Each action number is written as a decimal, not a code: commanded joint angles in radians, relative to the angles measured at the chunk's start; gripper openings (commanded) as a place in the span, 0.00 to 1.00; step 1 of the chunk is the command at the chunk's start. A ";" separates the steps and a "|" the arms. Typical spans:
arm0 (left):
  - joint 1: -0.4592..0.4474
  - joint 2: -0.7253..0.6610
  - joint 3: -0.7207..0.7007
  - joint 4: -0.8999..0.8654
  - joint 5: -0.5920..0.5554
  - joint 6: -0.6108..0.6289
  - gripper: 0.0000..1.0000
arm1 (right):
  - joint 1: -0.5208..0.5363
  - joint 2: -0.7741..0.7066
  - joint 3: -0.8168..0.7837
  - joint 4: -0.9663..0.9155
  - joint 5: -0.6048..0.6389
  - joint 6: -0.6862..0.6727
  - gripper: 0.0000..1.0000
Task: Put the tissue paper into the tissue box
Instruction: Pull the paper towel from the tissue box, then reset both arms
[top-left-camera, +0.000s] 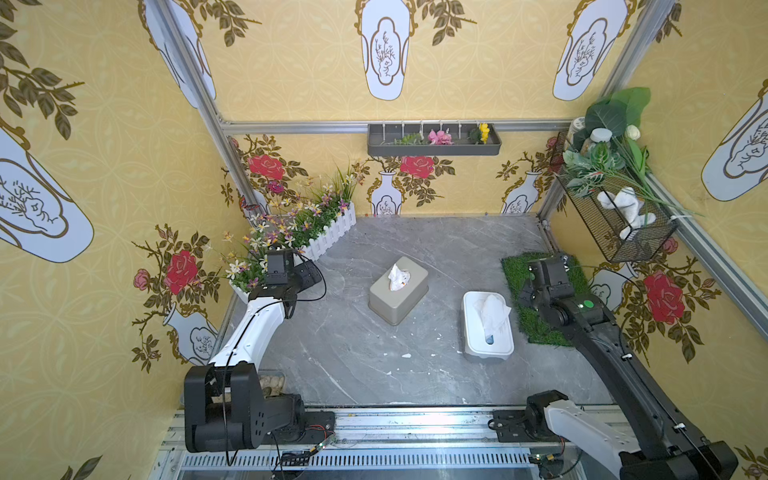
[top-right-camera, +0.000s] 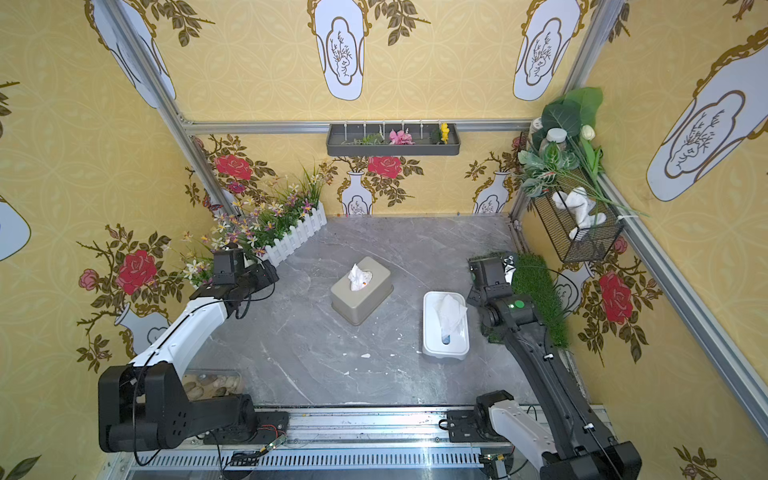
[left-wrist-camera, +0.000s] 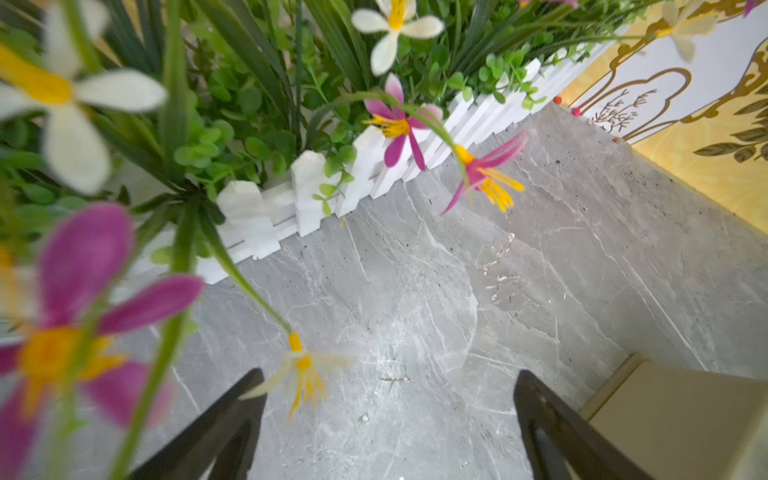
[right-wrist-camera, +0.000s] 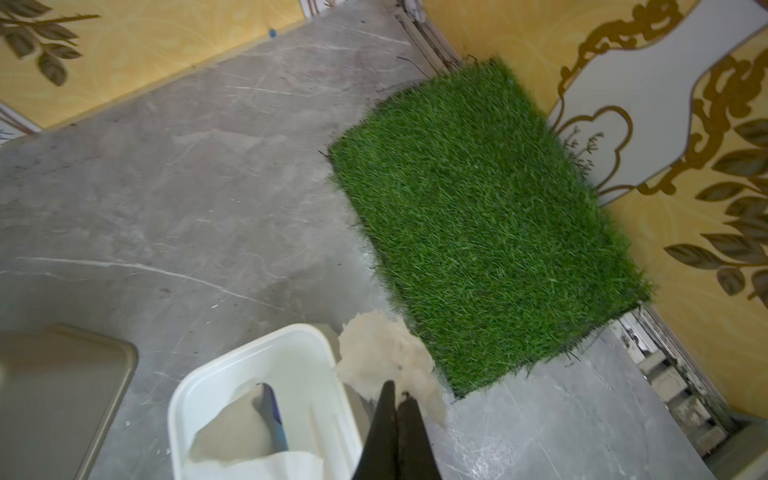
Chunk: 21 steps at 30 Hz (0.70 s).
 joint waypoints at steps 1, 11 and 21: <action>0.005 0.031 -0.001 0.020 0.033 0.008 0.95 | -0.116 -0.003 -0.062 -0.023 -0.101 -0.033 0.00; -0.002 0.090 0.016 0.000 0.118 0.017 0.92 | -0.079 0.134 -0.246 0.123 -0.329 0.059 0.00; -0.001 0.105 0.009 0.010 0.129 0.022 0.92 | 0.111 0.394 -0.221 0.460 -0.379 0.133 0.00</action>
